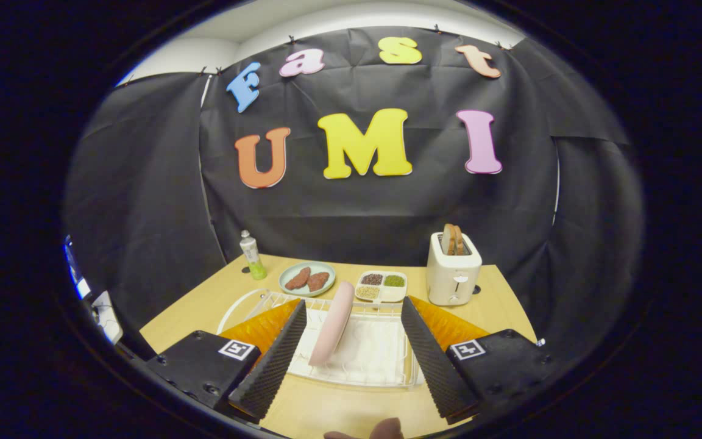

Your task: Take the plate from the dish rack, then take the spoon from the basket and place it into the plate.

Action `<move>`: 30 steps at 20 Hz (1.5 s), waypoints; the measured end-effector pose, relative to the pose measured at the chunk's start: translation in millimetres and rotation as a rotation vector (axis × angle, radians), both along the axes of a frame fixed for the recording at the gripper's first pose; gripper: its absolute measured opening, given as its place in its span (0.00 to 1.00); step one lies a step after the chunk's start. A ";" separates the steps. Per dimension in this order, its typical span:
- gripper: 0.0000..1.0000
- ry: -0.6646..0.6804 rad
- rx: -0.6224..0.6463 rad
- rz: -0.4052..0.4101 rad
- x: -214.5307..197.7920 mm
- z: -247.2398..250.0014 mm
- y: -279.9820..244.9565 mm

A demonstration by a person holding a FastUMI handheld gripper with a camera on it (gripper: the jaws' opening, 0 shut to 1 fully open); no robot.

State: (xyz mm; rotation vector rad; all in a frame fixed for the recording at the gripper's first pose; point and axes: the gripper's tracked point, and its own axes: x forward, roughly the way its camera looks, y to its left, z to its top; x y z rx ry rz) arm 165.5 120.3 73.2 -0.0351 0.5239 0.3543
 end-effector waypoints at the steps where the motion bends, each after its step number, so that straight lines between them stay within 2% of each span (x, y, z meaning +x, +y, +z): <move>1: 1.00 0.029 -0.013 0.003 7.7 -5.0 7.1; 7: 1.00 0.224 -0.040 -0.039 50.4 -40.6 34.4; 14: 0.99 0.426 -0.049 -0.082 71.2 -93.7 58.0; 20: 0.82 0.518 -0.066 -0.142 75.6 -120.2 63.9; 25: 0.47 0.586 -0.107 -0.246 71.2 -136.1 63.5; 27: 0.38 0.584 -0.146 -0.278 67.9 -130.6 63.3; 30: 0.36 0.556 -0.190 -0.327 66.7 -117.3 63.6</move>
